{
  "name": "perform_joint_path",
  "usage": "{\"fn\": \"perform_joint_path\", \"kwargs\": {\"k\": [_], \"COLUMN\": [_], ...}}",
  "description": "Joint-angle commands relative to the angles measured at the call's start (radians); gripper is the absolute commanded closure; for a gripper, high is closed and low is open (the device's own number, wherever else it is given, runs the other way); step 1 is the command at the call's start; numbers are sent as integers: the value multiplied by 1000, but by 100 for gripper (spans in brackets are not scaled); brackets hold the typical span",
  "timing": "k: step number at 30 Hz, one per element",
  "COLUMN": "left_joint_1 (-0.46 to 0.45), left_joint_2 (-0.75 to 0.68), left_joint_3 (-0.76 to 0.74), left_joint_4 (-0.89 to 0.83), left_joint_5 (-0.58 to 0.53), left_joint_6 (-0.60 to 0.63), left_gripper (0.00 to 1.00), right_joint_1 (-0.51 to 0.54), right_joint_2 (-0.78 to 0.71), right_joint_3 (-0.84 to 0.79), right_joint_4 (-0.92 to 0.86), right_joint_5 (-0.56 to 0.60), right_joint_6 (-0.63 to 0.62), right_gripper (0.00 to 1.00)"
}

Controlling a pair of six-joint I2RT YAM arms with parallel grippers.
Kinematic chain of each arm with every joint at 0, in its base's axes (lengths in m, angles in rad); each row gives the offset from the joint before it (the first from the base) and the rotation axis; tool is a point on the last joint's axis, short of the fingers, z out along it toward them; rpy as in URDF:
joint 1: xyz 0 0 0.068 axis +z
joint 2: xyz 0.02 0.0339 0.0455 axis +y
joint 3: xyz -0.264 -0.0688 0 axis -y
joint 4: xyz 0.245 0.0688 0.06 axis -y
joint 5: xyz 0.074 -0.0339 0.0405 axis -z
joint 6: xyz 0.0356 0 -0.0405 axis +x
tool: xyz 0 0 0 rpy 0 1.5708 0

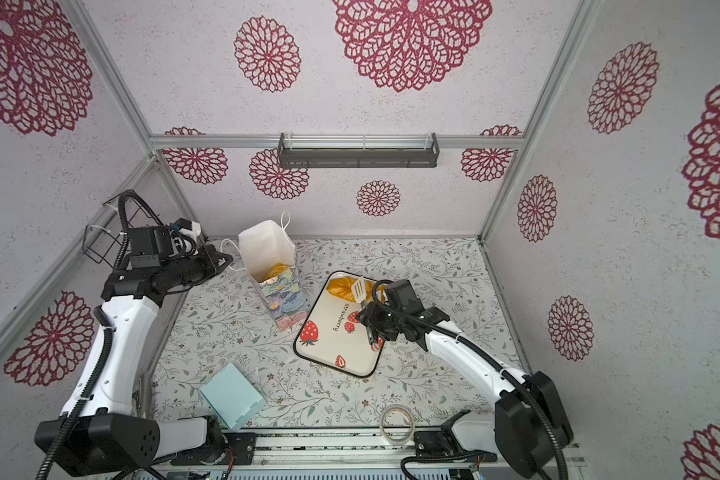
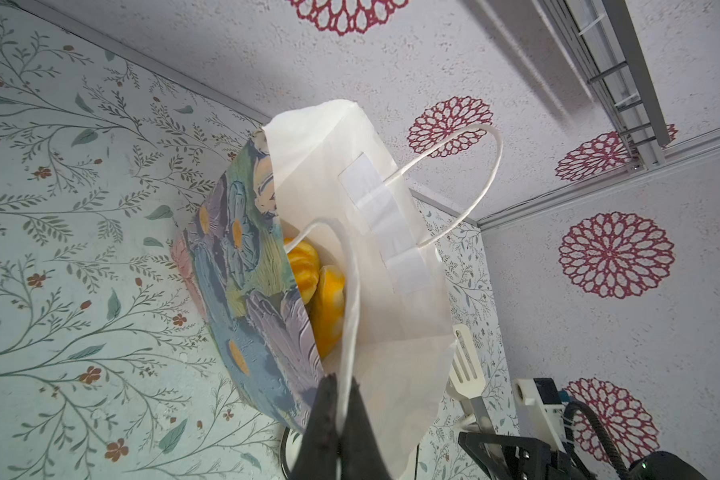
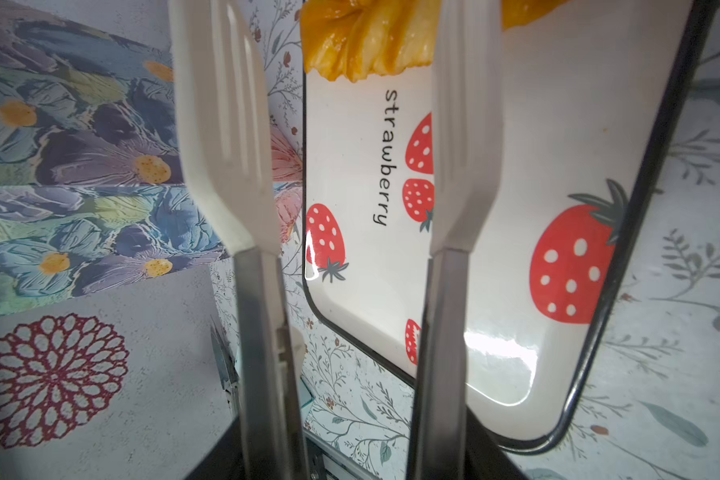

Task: Place the fake bread into the paper bag
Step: 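Move the right tongs over the long twisted bread on the tray, then lower the right tongs and pinch the long twisted bread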

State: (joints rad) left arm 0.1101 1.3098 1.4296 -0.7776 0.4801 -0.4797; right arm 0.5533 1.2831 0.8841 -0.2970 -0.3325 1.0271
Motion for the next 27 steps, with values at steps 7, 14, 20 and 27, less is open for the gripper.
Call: {"fn": "perform_joint_path", "kwargs": {"k": [7, 14, 20, 27], "left_joint_1": [-1, -2, -1, -1], "left_joint_2": [-20, -16, -6, -1], "left_joint_3": [-12, -11, -11, -6], "left_joint_4": [19, 20, 24, 23], "left_joint_5": [-1, -1, 3, 5], "left_joint_6": [1, 1, -2, -3], "left_gripper": [100, 100, 100, 100], "right_joint_1": [-67, -117, -150, -190], "right_joint_2": [-52, -53, -36, 18], "right_joint_3": [-39, -22, 19, 77], "right_joint_4": [46, -54, -122, -154], "right_joint_5": [-51, -33, -5, -15], "right_joint_6": [30, -54, -131, -228], "right_gripper": [45, 46, 46, 46]}}
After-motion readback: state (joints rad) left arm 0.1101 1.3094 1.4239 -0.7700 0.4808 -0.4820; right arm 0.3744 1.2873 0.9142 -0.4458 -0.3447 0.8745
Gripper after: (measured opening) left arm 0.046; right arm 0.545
